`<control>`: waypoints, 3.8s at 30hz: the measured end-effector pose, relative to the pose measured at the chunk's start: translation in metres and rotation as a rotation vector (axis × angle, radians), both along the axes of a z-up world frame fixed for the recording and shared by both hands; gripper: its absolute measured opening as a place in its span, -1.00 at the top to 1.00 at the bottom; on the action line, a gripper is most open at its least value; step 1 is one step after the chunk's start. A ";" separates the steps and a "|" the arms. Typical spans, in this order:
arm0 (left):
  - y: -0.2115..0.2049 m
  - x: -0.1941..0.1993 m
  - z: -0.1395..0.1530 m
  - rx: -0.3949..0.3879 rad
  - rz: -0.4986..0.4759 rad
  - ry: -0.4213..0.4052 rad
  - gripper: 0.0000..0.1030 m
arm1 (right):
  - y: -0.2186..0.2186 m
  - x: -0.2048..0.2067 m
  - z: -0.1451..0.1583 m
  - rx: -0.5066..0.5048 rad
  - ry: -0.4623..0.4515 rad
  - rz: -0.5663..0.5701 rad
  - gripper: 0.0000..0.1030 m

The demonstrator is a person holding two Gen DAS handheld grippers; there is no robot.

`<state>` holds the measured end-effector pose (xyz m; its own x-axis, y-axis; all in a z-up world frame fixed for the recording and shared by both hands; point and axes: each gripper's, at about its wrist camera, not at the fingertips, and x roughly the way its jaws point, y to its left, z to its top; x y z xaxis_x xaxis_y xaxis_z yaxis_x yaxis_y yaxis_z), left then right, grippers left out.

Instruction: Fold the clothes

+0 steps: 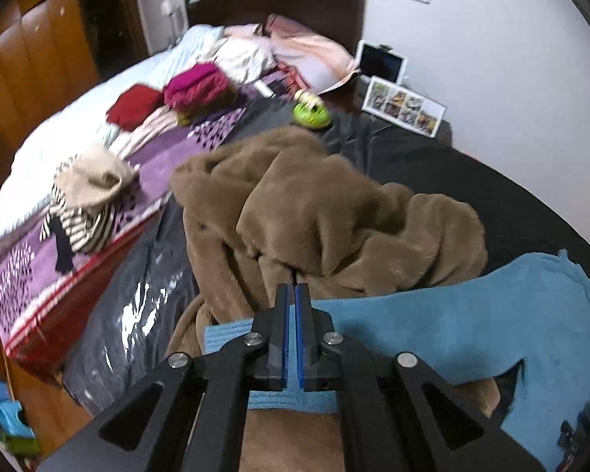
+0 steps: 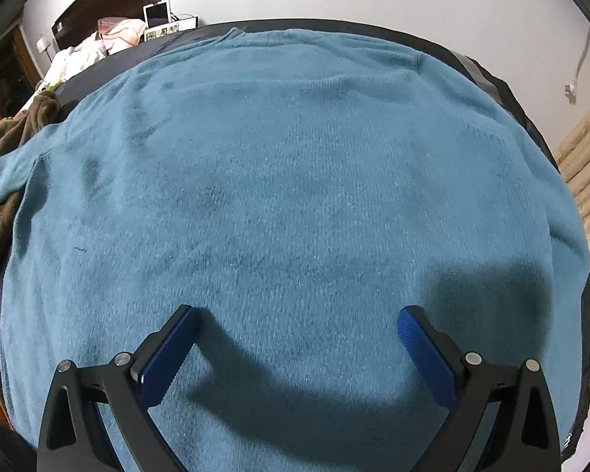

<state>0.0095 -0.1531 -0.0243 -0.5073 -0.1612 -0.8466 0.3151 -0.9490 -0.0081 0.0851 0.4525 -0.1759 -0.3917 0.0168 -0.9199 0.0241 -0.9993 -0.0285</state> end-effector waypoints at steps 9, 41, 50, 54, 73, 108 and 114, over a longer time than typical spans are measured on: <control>0.084 0.003 -0.007 0.014 -0.159 -0.037 0.16 | 0.037 0.016 0.017 -0.065 0.028 -0.110 -0.98; 0.355 -0.148 -0.133 -0.013 -0.288 -0.120 -0.34 | 0.109 -0.177 0.008 -0.039 0.084 -0.022 -0.98; 0.338 -0.179 -0.135 -0.080 -0.309 -0.030 -0.70 | 0.098 -0.226 -0.006 0.009 0.126 -0.020 -1.00; 0.328 -0.196 -0.137 -0.087 -0.331 -0.014 -0.70 | 0.095 -0.250 -0.007 0.008 0.130 -0.004 -1.00; 0.357 -0.098 -0.101 0.009 -0.598 -0.174 -0.69 | 0.056 -0.108 0.034 -0.067 -0.003 0.269 -1.00; 0.300 0.103 -0.124 -0.047 -0.587 -0.218 -0.92 | 0.069 0.128 0.004 -0.011 -0.038 0.203 -1.00; 0.290 0.095 -0.123 -0.062 -0.568 -0.244 -1.00 | 0.081 0.137 0.010 -0.056 0.004 0.201 -1.00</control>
